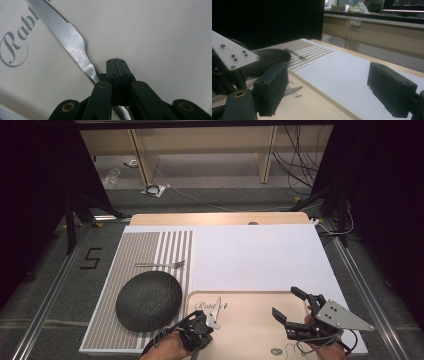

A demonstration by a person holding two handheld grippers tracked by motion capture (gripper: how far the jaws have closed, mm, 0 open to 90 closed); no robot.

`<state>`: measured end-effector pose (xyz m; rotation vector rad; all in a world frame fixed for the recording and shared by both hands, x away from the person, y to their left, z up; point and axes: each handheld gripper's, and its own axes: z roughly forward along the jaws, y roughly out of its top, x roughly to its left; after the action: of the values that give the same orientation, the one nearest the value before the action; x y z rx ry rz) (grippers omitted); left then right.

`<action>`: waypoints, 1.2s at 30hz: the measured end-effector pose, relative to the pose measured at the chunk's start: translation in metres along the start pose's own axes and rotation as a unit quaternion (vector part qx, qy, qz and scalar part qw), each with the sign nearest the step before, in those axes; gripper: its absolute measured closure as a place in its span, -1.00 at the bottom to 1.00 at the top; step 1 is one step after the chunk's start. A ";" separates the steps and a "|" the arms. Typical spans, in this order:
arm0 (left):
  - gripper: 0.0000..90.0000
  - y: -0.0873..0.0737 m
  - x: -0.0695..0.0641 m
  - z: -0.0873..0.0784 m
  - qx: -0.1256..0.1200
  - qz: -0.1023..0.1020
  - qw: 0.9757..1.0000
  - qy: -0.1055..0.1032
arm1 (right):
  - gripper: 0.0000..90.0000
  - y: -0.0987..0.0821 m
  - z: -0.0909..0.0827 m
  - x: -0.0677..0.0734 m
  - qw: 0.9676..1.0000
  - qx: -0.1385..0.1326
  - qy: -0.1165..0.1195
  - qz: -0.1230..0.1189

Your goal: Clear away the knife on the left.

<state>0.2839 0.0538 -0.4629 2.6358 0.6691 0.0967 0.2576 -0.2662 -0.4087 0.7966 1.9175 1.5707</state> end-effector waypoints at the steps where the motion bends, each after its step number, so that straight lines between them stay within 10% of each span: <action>1: 0.98 -0.001 0.001 0.000 0.000 -0.003 1.000 0.001 | -0.60 0.000 0.000 0.000 1.000 0.000 0.000 0.000; 36: 0.98 -0.012 0.018 -0.008 0.022 -0.023 0.999 0.008 | -0.60 0.000 0.000 0.000 1.000 0.001 -0.003 0.002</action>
<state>0.2933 0.0748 -0.4612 2.6618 0.7460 0.0910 0.2577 -0.2668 -0.4085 0.8039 1.9143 1.5679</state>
